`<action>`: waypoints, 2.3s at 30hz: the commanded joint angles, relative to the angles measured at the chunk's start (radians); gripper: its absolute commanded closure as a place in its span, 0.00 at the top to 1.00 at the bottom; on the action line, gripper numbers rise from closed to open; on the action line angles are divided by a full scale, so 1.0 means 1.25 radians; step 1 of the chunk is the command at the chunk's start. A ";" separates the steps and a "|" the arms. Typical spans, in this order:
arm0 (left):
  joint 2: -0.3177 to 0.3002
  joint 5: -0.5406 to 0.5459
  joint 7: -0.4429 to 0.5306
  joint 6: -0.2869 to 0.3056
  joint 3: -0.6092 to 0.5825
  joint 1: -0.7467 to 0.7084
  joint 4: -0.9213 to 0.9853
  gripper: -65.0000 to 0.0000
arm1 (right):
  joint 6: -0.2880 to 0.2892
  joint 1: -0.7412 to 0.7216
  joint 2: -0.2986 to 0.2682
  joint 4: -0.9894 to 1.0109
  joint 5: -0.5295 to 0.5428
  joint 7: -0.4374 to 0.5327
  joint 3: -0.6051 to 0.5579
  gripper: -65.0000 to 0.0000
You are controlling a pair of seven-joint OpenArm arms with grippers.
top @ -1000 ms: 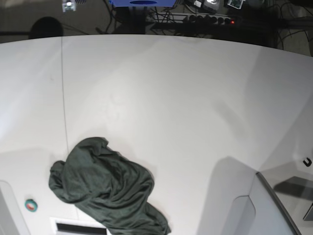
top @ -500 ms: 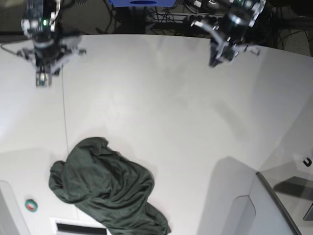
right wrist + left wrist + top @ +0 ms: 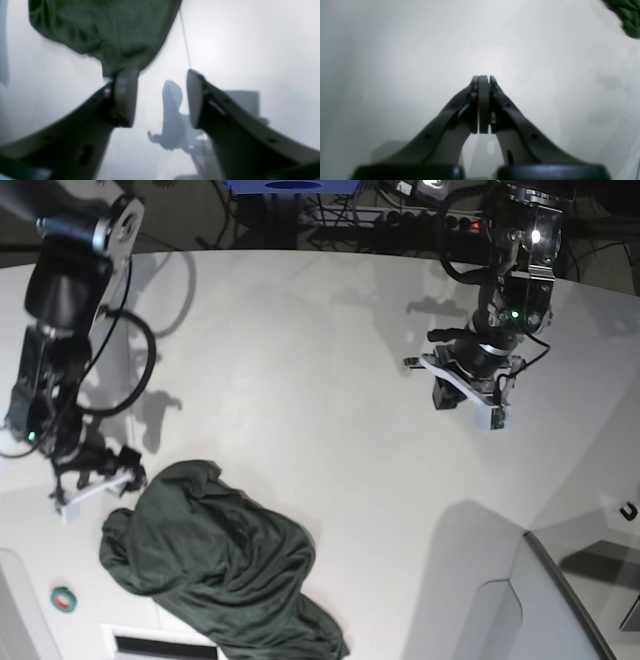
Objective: Layout the t-shirt on the table in an organized manner, then fold the t-shirt properly
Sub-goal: 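Move both grippers down toward the crumpled dark green t-shirt, then grasp the green t-shirt fabric with both grippers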
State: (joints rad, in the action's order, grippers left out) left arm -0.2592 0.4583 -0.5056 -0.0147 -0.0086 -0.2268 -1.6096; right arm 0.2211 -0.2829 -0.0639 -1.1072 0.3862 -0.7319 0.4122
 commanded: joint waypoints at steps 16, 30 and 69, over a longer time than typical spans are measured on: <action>-0.002 0.008 0.026 0.007 0.048 0.015 -0.020 0.00 | 0.005 -0.237 -0.037 0.503 0.000 0.277 0.001 0.68; -0.006 0.007 0.026 0.007 0.048 0.005 -0.019 0.00 | 0.040 -0.120 -0.016 0.334 0.006 0.142 -0.096 0.00; 0.163 -0.264 0.027 0.007 -0.293 0.073 0.088 0.00 | 0.052 0.555 0.014 -0.638 0.000 -0.057 -0.114 0.62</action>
State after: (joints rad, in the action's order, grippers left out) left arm -0.0437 0.1284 -0.4824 0.0071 -0.3855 -0.1364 -1.4914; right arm 0.2810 0.4084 -0.0402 -1.8851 0.3786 -0.8154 0.2642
